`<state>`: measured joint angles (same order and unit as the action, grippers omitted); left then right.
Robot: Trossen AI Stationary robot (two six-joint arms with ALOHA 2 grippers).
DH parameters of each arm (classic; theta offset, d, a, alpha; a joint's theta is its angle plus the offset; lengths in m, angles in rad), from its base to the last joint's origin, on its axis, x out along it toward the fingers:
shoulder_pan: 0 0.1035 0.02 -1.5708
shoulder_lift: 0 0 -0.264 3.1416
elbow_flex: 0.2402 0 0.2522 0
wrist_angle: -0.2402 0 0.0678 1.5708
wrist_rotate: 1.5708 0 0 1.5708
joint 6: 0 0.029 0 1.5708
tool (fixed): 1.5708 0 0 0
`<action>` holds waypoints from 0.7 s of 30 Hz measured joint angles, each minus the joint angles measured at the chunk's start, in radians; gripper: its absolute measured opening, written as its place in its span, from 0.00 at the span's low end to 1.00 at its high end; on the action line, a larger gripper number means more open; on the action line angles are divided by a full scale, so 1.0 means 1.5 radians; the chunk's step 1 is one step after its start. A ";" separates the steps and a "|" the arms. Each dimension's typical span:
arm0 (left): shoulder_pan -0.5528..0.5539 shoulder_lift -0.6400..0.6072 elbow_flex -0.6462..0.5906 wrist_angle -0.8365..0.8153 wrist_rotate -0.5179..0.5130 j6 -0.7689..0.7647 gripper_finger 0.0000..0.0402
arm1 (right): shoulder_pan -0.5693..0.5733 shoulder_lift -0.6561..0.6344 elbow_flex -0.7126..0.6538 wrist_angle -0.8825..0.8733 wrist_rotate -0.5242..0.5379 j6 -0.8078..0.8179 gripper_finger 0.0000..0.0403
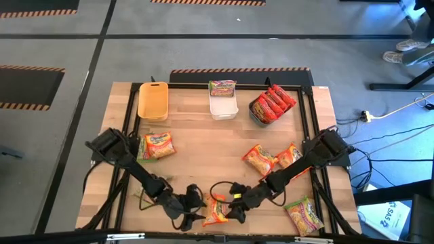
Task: Sort Maruchan noodles
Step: Put the green noodle pack into the white bin
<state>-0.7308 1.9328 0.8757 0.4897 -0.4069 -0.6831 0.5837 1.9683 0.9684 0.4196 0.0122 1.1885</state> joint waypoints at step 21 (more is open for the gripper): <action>0.091 -0.196 0.022 -0.359 -0.020 0.006 0.56 | -0.079 -0.196 0.011 -0.384 0.135 -0.194 0.73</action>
<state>-0.5949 1.6385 0.9093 -0.0482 -0.4365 -0.6734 0.4645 1.6741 0.9852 -0.1559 0.2151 0.8975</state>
